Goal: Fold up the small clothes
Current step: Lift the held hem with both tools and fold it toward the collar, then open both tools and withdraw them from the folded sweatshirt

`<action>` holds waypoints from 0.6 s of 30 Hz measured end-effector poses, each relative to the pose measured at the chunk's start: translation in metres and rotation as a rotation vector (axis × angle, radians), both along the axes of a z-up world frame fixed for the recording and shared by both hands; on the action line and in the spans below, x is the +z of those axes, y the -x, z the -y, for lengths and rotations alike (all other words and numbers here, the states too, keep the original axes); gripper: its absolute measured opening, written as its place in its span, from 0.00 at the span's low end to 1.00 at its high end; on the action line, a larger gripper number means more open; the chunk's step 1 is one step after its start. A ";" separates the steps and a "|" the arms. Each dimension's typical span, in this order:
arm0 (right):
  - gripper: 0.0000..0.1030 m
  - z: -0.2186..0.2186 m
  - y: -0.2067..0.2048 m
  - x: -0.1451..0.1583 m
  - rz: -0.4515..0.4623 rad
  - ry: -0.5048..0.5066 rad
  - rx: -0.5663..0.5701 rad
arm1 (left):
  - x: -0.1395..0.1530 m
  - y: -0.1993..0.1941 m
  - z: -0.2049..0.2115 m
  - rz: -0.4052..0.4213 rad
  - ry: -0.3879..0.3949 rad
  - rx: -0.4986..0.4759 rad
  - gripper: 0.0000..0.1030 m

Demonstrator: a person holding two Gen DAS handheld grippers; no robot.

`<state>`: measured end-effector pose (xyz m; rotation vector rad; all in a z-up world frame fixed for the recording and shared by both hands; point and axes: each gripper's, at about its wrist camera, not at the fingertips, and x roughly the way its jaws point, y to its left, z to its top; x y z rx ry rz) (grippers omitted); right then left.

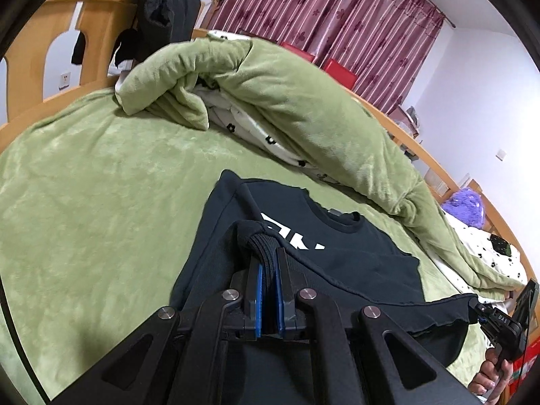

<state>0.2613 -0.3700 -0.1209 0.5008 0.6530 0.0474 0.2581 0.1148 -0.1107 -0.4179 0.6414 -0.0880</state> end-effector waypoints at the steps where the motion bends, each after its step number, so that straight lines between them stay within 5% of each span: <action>1: 0.09 0.000 -0.004 -0.003 -0.001 0.008 0.000 | -0.006 -0.006 0.000 -0.014 -0.001 -0.002 0.06; 8: 0.13 -0.005 -0.026 -0.035 -0.048 0.104 -0.027 | -0.032 -0.014 0.003 -0.048 -0.006 -0.019 0.08; 11: 0.33 -0.003 -0.029 -0.050 -0.118 0.109 -0.035 | -0.034 -0.013 0.006 -0.080 -0.030 -0.010 0.37; 12: 0.35 -0.002 -0.026 -0.054 -0.127 0.086 -0.026 | -0.034 -0.011 0.006 -0.078 -0.036 -0.011 0.52; 13: 0.35 -0.001 -0.023 -0.056 -0.129 0.074 -0.020 | -0.033 -0.007 0.007 -0.060 -0.041 -0.014 0.57; 18: 0.36 -0.007 -0.001 -0.054 -0.125 0.120 -0.011 | -0.029 0.012 0.020 -0.027 -0.123 -0.028 0.57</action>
